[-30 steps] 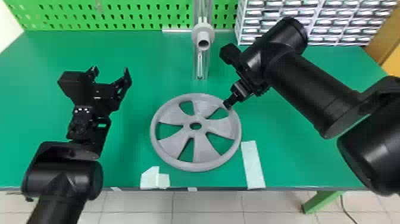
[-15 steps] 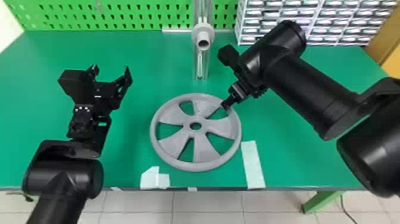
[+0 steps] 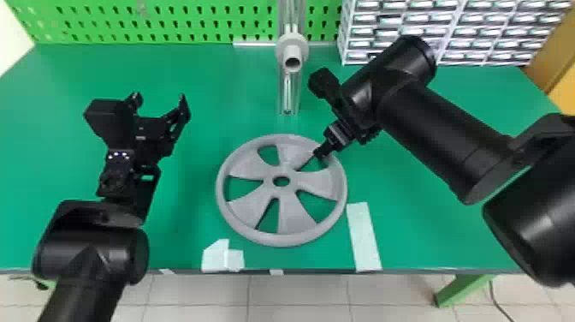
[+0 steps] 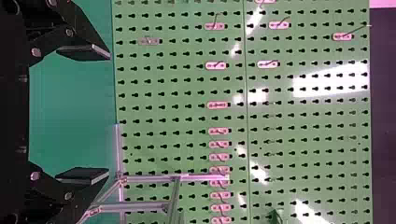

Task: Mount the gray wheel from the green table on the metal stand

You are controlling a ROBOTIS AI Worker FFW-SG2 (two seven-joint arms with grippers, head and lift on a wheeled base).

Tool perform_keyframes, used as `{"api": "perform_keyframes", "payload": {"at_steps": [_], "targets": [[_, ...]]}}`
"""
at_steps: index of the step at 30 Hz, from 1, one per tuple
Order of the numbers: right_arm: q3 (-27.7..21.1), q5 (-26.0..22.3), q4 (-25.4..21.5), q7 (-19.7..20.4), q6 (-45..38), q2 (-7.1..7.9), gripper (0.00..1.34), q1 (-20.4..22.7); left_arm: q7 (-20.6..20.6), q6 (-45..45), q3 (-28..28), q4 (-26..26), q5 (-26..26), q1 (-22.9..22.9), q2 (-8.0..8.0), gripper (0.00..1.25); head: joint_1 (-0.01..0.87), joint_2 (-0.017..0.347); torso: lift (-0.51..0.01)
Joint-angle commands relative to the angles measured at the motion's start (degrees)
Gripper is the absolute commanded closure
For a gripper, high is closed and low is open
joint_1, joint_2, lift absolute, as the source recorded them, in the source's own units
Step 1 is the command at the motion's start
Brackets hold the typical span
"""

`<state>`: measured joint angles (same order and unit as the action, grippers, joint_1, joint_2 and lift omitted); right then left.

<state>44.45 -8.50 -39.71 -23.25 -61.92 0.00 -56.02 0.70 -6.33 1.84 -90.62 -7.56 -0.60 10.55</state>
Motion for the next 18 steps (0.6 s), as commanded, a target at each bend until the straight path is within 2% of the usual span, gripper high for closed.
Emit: {"api": "perform_keyframes", "payload": {"at_steps": [1,18], "targets": [[0.6,-0.7,0.1,0.3,0.2,-0.05,0.32,0.0,0.0,0.0,-0.1,0.0,0.0,0.0,0.0,0.38,0.867,0.052,-0.1],[1.4,-1.6,0.4,0.9,0.7,-0.05,0.34,0.1,0.0,0.0,-0.2,0.0,0.0,0.0,0.0,0.38,0.867,0.052,-0.1]]}}
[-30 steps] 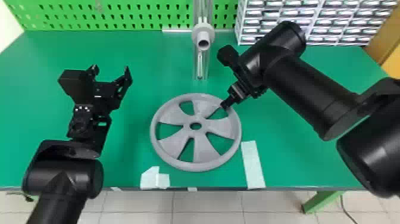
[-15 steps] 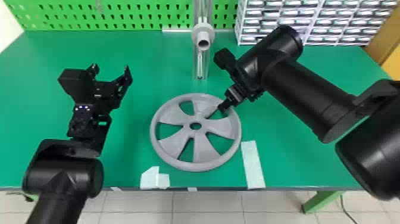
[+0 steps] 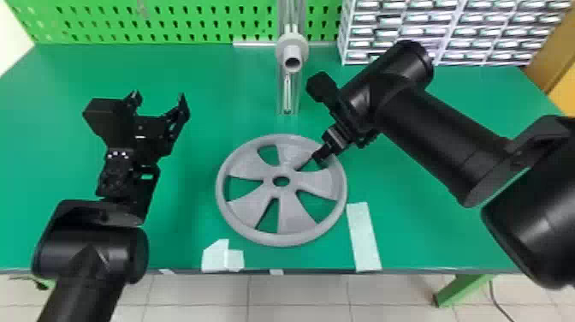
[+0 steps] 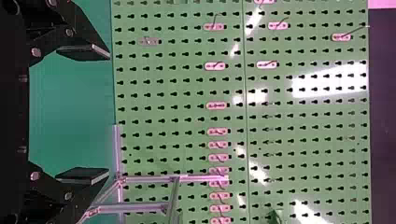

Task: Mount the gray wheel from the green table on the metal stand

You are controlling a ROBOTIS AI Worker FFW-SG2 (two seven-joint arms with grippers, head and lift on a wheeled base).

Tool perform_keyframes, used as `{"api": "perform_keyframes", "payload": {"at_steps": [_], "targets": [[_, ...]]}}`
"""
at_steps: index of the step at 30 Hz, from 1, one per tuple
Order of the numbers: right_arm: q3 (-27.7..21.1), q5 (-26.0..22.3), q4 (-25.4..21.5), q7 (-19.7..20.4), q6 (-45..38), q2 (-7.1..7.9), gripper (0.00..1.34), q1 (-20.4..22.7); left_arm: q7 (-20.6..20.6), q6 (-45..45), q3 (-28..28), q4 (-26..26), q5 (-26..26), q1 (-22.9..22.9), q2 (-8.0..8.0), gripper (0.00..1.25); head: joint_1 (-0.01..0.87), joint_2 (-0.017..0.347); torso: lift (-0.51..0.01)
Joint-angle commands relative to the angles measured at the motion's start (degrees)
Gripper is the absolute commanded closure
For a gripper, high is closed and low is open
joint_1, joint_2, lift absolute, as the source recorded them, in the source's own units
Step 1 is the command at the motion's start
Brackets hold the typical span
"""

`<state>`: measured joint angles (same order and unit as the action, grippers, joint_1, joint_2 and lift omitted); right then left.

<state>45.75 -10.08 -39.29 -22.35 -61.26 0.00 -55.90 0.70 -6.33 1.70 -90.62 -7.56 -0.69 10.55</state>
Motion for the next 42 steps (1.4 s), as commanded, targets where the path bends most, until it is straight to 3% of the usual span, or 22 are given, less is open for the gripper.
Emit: {"api": "perform_keyframes", "payload": {"at_steps": [1,19,38,42], "targets": [[0.1,0.0,0.0,0.0,0.0,-0.05,0.34,0.0,0.0,0.0,0.0,0.0,0.0,0.1,0.0,0.38,0.867,0.052,-0.1],[0.4,-0.1,0.2,0.3,0.0,-0.05,0.34,0.3,0.0,0.0,-0.2,0.0,0.0,0.1,0.09,0.38,0.867,0.052,-0.1],[0.0,-0.2,0.2,0.3,0.1,-0.05,0.56,0.4,0.0,0.0,-0.3,0.0,-0.2,0.1,0.18,0.38,0.867,0.052,-0.1],[0.0,-0.2,0.2,0.3,0.1,-0.05,0.66,0.4,0.0,0.0,-0.4,0.0,-0.2,0.2,0.18,0.38,0.867,0.052,-0.1]]}}
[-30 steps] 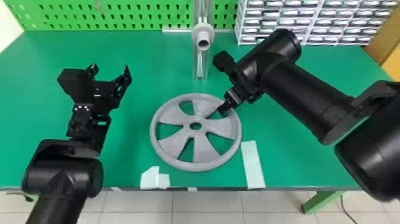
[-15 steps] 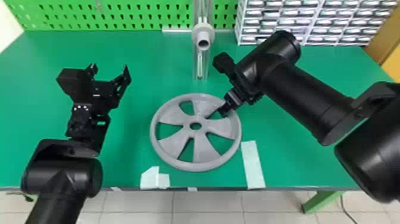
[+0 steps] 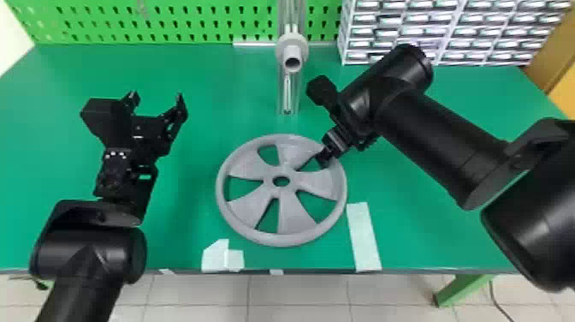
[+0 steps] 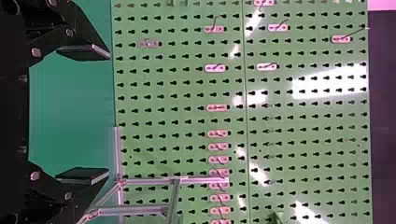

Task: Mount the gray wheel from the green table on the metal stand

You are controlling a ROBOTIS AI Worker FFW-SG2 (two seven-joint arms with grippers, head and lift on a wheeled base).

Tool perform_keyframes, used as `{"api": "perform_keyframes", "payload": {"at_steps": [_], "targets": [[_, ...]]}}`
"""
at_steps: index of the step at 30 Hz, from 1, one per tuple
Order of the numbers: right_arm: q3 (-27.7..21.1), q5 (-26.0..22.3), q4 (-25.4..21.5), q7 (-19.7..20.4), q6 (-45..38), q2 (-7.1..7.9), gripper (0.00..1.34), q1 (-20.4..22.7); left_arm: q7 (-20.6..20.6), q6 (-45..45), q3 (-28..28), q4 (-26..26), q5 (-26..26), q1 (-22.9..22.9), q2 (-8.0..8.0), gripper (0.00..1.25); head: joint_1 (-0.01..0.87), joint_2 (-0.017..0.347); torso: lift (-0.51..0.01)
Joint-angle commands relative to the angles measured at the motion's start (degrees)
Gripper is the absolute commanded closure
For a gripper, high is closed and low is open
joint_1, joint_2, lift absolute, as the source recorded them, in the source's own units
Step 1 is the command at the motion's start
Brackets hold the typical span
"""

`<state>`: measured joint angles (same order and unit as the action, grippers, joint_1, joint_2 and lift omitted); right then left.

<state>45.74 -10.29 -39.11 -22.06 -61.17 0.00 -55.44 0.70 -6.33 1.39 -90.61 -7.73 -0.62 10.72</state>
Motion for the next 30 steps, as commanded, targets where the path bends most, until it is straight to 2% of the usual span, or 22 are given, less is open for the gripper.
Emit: {"api": "perform_keyframes", "payload": {"at_steps": [1,9,16,19,24,30], "targets": [[0.0,-0.1,0.0,0.0,0.0,-0.05,0.67,0.0,0.0,0.0,-0.1,0.0,-0.1,0.1,0.0,0.38,0.867,0.052,-0.1],[-0.4,-0.3,0.0,0.0,0.1,-0.05,0.68,0.0,0.0,0.0,-0.1,0.0,-0.2,0.1,0.09,0.38,0.867,0.052,-0.1],[-0.4,-0.3,-0.1,0.0,0.1,-0.05,0.78,0.0,0.0,0.0,-0.3,-0.1,-0.2,0.1,0.18,0.38,0.867,0.052,-0.1],[-0.4,-0.3,-0.2,0.0,0.0,-0.05,0.88,0.0,0.0,0.0,-0.3,-0.2,-0.2,0.2,0.18,0.38,0.867,0.052,-0.1],[-0.2,-0.3,-0.3,0.0,0.0,-0.05,0.89,-0.1,0.0,0.0,-0.3,-0.2,-0.2,0.2,0.18,0.38,0.867,0.052,-0.1],[0.1,0.5,-0.3,0.0,0.1,-0.05,0.97,-0.1,0.0,0.0,-0.4,-0.2,-0.2,0.2,0.18,0.38,0.867,0.052,-0.1]]}}
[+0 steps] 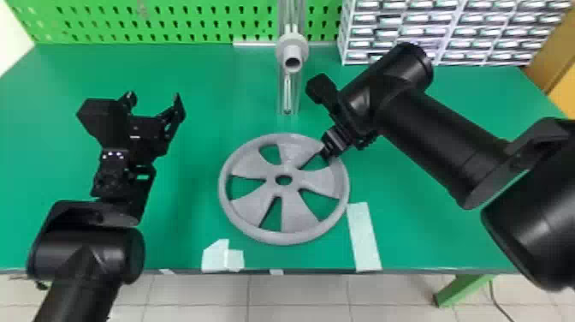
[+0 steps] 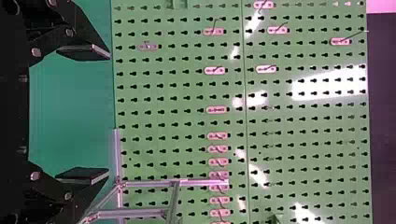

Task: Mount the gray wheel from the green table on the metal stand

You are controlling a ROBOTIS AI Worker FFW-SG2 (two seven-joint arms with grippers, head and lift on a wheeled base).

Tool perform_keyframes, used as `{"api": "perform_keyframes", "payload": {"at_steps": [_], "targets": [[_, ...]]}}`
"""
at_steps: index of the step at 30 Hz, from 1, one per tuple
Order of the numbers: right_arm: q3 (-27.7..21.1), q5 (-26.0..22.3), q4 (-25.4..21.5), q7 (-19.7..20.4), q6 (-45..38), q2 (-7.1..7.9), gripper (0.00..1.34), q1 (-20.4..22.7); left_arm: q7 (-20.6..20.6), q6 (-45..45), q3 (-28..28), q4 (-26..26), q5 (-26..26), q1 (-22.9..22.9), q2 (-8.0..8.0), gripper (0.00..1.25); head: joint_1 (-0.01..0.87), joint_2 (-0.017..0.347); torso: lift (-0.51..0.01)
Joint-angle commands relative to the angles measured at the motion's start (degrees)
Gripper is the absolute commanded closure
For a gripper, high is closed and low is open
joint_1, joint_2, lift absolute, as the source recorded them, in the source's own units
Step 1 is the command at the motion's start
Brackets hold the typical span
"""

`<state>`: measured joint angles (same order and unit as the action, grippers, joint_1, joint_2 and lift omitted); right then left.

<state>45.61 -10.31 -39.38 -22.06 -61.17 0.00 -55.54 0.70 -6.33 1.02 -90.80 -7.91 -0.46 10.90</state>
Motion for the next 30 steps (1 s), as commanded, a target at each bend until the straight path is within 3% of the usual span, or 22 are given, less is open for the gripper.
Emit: {"api": "perform_keyframes", "payload": {"at_steps": [1,5,12,30], "targets": [[0.2,0.6,-0.1,0.0,0.1,-0.05,0.98,0.0,0.0,0.0,-0.1,0.0,0.0,0.0,0.0,0.38,0.867,0.052,-0.1],[0.0,0.8,-0.3,0.1,0.5,-0.05,1.05,0.0,0.0,0.0,-0.1,0.0,0.0,0.0,0.0,0.38,0.867,0.052,-0.1],[-1.9,-1.8,0.7,0.1,2.2,-0.05,1.05,0.3,0.0,0.0,-0.1,-0.1,0.0,0.0,0.09,0.38,0.867,0.052,-0.1],[-2.5,-2.4,0.7,0.1,4.0,-0.05,1.09,0.7,0.0,0.0,-0.8,-0.7,0.0,0.3,0.18,0.38,0.867,0.052,-0.1]]}}
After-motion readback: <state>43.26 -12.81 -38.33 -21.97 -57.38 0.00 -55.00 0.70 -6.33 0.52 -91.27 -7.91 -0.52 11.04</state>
